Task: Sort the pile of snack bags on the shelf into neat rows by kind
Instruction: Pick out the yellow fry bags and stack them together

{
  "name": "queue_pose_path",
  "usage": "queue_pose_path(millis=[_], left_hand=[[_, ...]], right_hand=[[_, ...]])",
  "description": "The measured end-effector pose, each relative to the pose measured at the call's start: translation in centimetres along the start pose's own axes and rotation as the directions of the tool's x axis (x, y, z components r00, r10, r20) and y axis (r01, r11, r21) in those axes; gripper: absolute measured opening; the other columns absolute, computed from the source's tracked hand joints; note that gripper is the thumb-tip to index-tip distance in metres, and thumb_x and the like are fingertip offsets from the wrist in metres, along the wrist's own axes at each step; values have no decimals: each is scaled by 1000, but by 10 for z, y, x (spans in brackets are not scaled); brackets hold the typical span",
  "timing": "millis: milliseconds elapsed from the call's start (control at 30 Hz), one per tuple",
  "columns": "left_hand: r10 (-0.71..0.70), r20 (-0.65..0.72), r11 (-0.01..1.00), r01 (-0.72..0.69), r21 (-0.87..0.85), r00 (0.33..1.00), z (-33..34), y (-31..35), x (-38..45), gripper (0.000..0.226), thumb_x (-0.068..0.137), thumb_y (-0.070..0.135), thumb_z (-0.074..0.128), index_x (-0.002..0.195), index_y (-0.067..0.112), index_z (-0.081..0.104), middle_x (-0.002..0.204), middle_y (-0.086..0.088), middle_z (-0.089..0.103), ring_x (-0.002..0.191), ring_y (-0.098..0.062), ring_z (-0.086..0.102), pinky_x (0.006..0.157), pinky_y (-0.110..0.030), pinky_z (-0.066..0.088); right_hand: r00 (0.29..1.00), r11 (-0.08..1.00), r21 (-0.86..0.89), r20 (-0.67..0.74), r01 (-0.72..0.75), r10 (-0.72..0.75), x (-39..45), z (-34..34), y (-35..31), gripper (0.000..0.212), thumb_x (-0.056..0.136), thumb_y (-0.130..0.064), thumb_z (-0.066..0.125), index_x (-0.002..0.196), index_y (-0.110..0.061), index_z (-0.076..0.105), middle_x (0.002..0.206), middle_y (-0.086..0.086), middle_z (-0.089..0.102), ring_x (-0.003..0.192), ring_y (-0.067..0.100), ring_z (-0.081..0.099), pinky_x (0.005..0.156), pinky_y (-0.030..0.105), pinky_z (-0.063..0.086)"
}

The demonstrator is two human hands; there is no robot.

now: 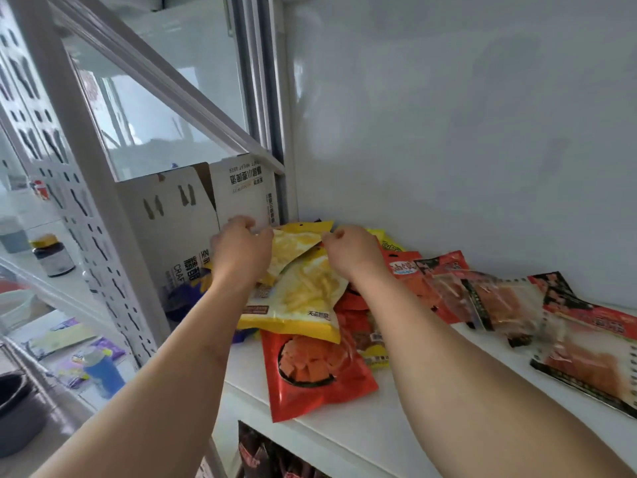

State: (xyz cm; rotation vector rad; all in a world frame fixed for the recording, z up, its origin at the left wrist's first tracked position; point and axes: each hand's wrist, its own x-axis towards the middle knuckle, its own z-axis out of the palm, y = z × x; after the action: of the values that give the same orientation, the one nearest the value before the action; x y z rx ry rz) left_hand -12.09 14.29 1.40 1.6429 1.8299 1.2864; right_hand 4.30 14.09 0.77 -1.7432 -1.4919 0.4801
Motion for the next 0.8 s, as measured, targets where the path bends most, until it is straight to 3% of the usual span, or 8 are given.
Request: queue_pose_path(millis=[100,200,300,367,467,567,667,800], left_hand=[[-38,15,999,38,-4,999,-4,-17,23,51,92,37,53,139,17,53,136,-9,58,130,-32,47,106,-51,44],[-36,41,999,37,-10,998,-3,-31,40,54,93,39,53,142,17,49,140,-8,55,131,-32,46,109,-51,40],[-67,97,990,79,-119,993,-2,-44,49,59,96,39,54,149,16,40,140,-6,53,132,-30,46,108,-45,40],[-87,151,973,117,-199,985,-1,-51,54,59,97,38,53,149,16,38,138,-5,53,128,-29,48,105,-43,42],[-103,229,942,169,-289,968,0,-58,59,38,98,28,52,135,17,47,113,2,55,108,-23,51,87,-32,39],[-53,279,935,146,-324,959,-1,-62,57,36,98,29,53,130,15,49,108,4,54,106,-20,54,84,-33,42],[-8,304,925,122,-359,953,-2,-62,53,43,98,33,53,139,20,48,109,10,55,109,-18,53,96,-41,47],[63,296,963,20,-270,953,5,-58,48,59,95,43,55,146,18,40,140,-4,49,129,-26,47,105,-51,44]], right_hand=[[989,989,86,94,-119,110,16,19,-21,40,94,-35,49,84,-1,68,86,14,71,80,31,66,64,30,48],[971,980,31,141,-198,192,24,35,-33,40,95,-41,50,76,-7,60,85,14,72,81,31,71,79,36,54],[957,963,-10,113,-270,269,30,47,-44,39,94,-43,56,73,-11,54,83,12,70,84,30,70,84,38,56],[950,953,38,96,-302,297,36,57,-49,34,92,-42,62,91,-8,63,102,15,71,97,31,68,89,39,55],[921,918,85,75,-388,382,38,69,-56,56,90,-37,69,129,1,57,134,16,59,121,33,57,102,41,48],[885,862,202,79,-464,458,34,71,-58,52,86,-26,75,128,-1,59,129,12,63,117,30,61,100,40,50],[840,742,440,57,-506,539,25,58,-54,45,79,-19,82,117,-5,66,109,11,71,98,30,69,91,45,56],[834,721,501,3,-479,552,14,30,-38,35,88,-20,70,120,-7,62,110,6,65,96,23,63,93,42,54]])
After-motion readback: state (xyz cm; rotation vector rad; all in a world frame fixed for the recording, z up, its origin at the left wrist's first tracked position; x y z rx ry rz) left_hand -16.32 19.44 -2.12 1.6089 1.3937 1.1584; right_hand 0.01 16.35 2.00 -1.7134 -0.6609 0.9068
